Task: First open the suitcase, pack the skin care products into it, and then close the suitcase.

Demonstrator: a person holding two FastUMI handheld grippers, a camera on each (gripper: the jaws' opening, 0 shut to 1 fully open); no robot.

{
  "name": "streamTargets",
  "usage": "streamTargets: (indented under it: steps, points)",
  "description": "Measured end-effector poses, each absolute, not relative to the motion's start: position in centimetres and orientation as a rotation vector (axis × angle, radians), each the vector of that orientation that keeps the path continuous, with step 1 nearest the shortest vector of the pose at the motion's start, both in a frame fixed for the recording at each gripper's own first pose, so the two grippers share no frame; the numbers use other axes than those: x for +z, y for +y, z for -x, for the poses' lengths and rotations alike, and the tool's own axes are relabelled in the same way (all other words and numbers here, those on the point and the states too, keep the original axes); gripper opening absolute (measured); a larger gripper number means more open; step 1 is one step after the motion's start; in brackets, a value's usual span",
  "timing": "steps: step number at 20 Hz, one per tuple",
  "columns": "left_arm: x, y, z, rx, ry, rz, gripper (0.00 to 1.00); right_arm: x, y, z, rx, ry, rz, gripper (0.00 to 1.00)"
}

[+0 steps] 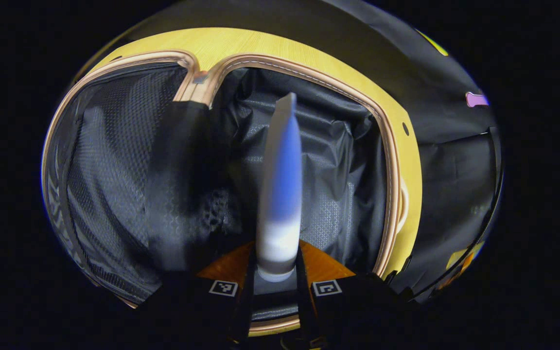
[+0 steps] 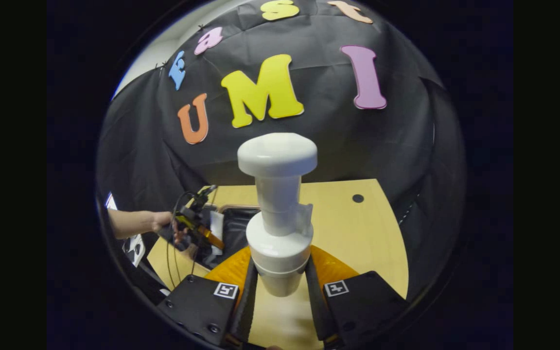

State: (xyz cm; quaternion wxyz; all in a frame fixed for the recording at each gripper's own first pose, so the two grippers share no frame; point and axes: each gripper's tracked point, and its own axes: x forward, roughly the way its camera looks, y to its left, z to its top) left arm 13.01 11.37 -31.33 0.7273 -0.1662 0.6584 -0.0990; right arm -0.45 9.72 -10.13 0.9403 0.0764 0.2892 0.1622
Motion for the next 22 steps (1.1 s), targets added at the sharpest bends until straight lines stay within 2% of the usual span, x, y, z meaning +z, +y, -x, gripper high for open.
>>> streamTargets:
  steps: [3,4,5,6,7,8,9,10,11,13,15,16,17,20,22]
  points:
    - [-32.0,11.6,-12.8,-0.145,1.523,0.320,0.41,-10.2,13.1,0.8,0.406,0.639,-0.149,0.46]
    - [-32.0,11.5,-12.8,-0.138,1.531,0.310,0.49,-10.3,14.6,0.6,0.437,0.654,-0.143,0.46]
    - [-32.0,11.4,-12.8,-0.143,1.529,0.307,0.43,-10.6,15.5,0.4,0.450,0.663,-0.122,0.47]
    - [-31.9,11.0,-12.8,-0.160,1.515,0.298,0.45,-10.9,16.4,0.0,0.462,0.668,-0.110,0.47]
    - [-31.1,10.7,-12.6,-0.172,1.487,0.295,0.58,-11.6,17.7,-0.5,0.481,0.690,-0.108,0.47]
    - [-29.9,10.8,-12.7,-0.162,1.456,0.277,0.63,-12.4,18.9,-0.7,0.500,0.709,-0.111,0.47]
    - [-28.8,11.2,-12.9,-0.157,1.403,0.250,0.69,-12.9,19.9,-0.9,0.517,0.727,-0.108,0.47]
    - [-27.5,11.7,-12.9,-0.149,1.347,0.222,0.82,-13.3,21.1,-1.3,0.541,0.741,-0.105,0.47]
    - [-25.6,12.3,-12.9,-0.147,1.269,0.213,0.77,-13.8,22.0,-1.7,0.556,0.748,-0.096,0.46]
    - [-20.4,13.8,-11.6,-0.162,1.061,0.228,0.78,-14.9,24.7,-3.2,0.596,0.791,-0.096,0.47]
    - [-15.6,14.0,-9.2,-0.234,0.869,0.236,0.78,-16.8,27.5,-4.1,0.635,0.872,-0.114,0.47]
    - [-14.0,14.8,-7.6,-0.214,0.821,0.219,0.81,-17.9,28.6,-4.8,0.640,0.916,-0.121,0.46]
    - [-11.9,15.9,-5.4,-0.190,0.763,0.202,0.97,-19.3,29.6,-5.5,0.641,0.959,-0.121,0.47]
    - [-9.5,17.4,-0.1,-0.114,0.647,0.169,0.97,-23.3,31.1,-7.4,0.606,1.123,-0.143,0.47]
    - [-10.0,18.1,3.3,-0.080,0.626,0.203,0.97,-26.1,31.7,-8.0,0.571,1.271,-0.189,0.47]
